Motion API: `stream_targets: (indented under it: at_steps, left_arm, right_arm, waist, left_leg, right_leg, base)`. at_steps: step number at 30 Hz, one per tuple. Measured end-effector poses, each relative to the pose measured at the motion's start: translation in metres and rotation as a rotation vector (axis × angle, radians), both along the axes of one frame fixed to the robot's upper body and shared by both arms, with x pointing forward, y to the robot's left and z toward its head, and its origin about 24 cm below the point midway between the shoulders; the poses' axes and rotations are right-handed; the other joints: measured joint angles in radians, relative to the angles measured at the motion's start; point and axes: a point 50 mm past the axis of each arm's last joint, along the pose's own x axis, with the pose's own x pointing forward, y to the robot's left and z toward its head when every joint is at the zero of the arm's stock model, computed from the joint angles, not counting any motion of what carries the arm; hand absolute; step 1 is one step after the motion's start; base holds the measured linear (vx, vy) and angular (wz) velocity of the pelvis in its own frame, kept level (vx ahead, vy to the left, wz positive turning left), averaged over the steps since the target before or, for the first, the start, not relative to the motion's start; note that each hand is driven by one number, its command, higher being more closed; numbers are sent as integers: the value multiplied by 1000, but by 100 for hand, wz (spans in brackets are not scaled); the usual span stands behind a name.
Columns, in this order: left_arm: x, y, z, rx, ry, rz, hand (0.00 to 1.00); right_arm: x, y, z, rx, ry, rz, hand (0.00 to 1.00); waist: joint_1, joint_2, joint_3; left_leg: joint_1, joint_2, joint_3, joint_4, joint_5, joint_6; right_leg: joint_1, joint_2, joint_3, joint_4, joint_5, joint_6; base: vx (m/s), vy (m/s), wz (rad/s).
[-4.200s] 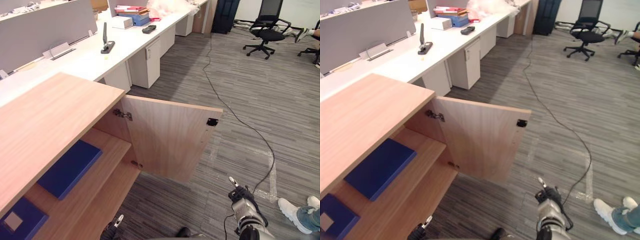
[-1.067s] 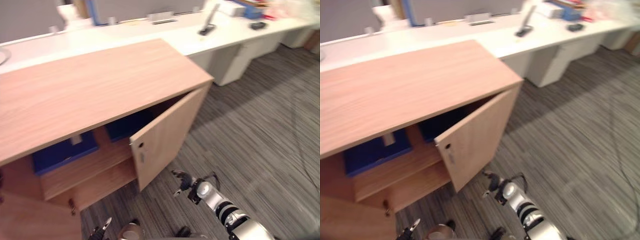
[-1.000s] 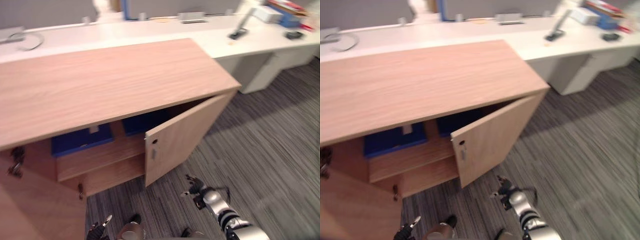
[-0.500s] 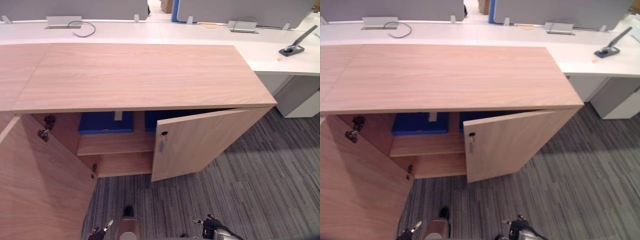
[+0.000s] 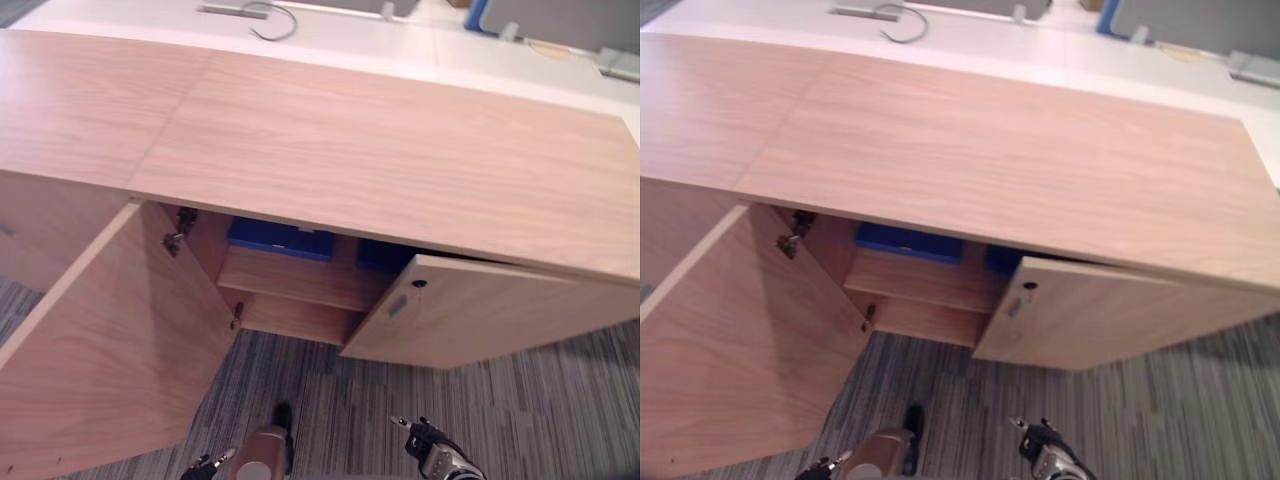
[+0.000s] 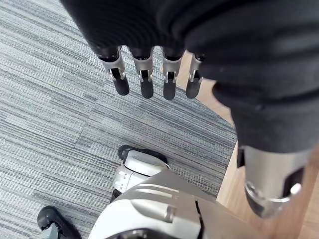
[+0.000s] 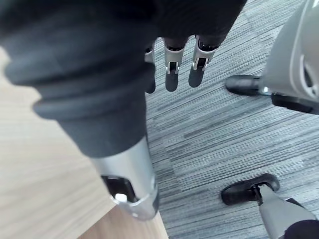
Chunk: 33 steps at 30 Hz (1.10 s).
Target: Walk over to the cabinet, pick up the folder, carry it to the office cabinet, place the folder inside the office cabinet, then close the office cabinet door
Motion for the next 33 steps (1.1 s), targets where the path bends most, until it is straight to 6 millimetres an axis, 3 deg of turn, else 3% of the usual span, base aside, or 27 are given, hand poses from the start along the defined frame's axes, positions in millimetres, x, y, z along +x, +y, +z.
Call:
stream_targets:
  at_steps: [2,3,4,6,8,10,11,13,14,16,19,21,22,24,25,29,33]
  left_arm:
    - [0,-3,1,1,-11,-35,0]
    - [4,-6,1,2,-22,-66,0]
    - [8,-7,2,1,-36,-71,0]
    - [12,-7,4,5,-61,-67,0]
    - [12,-6,6,9,-77,-61,0]
    - [8,-2,9,16,-99,-38,0]
    - [8,-2,10,18,-100,-38,0]
    - [0,-10,8,-1,-91,-16,0]
    - [-3,-10,7,0,-85,-11,0]
    - [-5,-8,7,4,-80,2,0]
    - [-2,-4,9,6,-97,46,0]
    - [1,-3,9,2,-108,71,0]
    - [5,-2,10,8,-120,82,0]
    - [9,-4,10,-2,-141,138,0]
    - [7,-5,10,-5,-140,154,0]
    - [12,3,13,24,-165,168,0]
    - [11,2,13,25,-178,219,0]
  right_arm:
    - [0,-3,1,-10,-6,-6,0]
    - [-4,-3,0,-13,-8,-13,0]
    - [-5,-1,0,-10,-9,-13,0]
    - [-17,7,-5,12,19,-20,0]
    - [-19,11,-6,19,19,-21,0]
    - [-15,14,-5,25,10,-12,0]
    - [-13,12,-4,21,5,-11,0]
    - [-15,9,-4,7,10,3,0]
    - [-14,10,-4,6,10,17,0]
    - [-20,13,-7,13,31,26,0]
    - [-27,12,-8,8,46,20,0]
    - [-29,7,-8,-5,49,8,0]
    - [-30,4,-8,-11,51,-9,0]
    - [-35,0,-9,-16,60,-48,0]
    - [-35,-1,-9,-16,57,-58,0]
    - [-36,5,-10,13,51,-102,0]
    - [-36,9,-9,33,31,-161,0]
  waist:
    - [-5,12,-5]
    - [-13,32,-1]
    - [-18,39,3]
    - [-24,37,1]
    - [-19,30,-3]
    - [-8,-2,-16]
    - [-13,-1,-16]
    - [-4,31,-25]
    - [-3,33,-24]
    - [-3,31,-24]
    - [-5,13,-15]
    - [-8,11,-12]
    - [-20,6,-2]
    - [-21,24,18]
    - [-18,25,19]
    - [-26,-18,17]
    - [-27,-19,17]
  left_leg:
    - [23,-8,-44,2,2,-2]
    - [31,-11,-98,4,1,-3]
    - [34,-13,-142,0,-1,-6]
    - [33,-35,-220,-1,-14,-8]
    - [32,-39,-224,-14,-11,-15]
    - [14,-57,-223,-33,1,-33]
    - [8,-58,-232,-32,11,-39]
    - [3,0,-253,-79,49,-82]
    - [3,15,-254,-88,61,-95]
    - [15,47,-273,-116,98,-115]
    - [38,54,-290,-140,113,-124]
    - [32,46,-270,-131,115,-121]
    - [15,47,-170,-94,106,-105]
    - [-42,84,45,81,7,-35]
    - [-40,76,49,84,4,-36]
    - [36,-21,28,-145,97,0]
    - [132,-64,-25,-379,212,2]
  right_leg:
    - [-39,-49,42,195,5,-9]
    - [-95,-66,131,306,-53,-22]
    - [-103,-42,193,292,-134,-24]
    - [-111,-8,302,204,-169,1]
    - [-99,9,309,110,-164,40]
    - [-126,38,308,12,-161,42]
    - [-128,44,328,9,-138,61]
    - [-129,102,285,-26,-141,38]
    - [-127,117,282,-39,-135,32]
    - [-94,157,254,-73,-113,15]
    - [-59,172,229,-90,-111,11]
    - [-47,167,210,-98,-111,11]
    - [-26,158,180,-105,-111,12]
    - [3,150,159,-100,-125,27]
    - [6,145,160,-96,-133,28]
    - [-2,89,169,-124,-138,31]
    - [15,82,162,-139,-139,17]
  base:
    - [40,21,83]
    - [4,2,98]
    - [-40,-19,133]
    - [-95,-67,135]
    - [-114,-180,105]
    - [-114,-322,75]
    - [-106,-332,74]
    - [-45,-334,39]
    - [2,-256,-3]
    - [40,-196,14]
    - [74,-148,21]
    - [38,-31,31]
    - [-3,48,50]
    - [6,144,35]
    - [29,139,10]
    - [51,65,37]
    - [57,17,46]
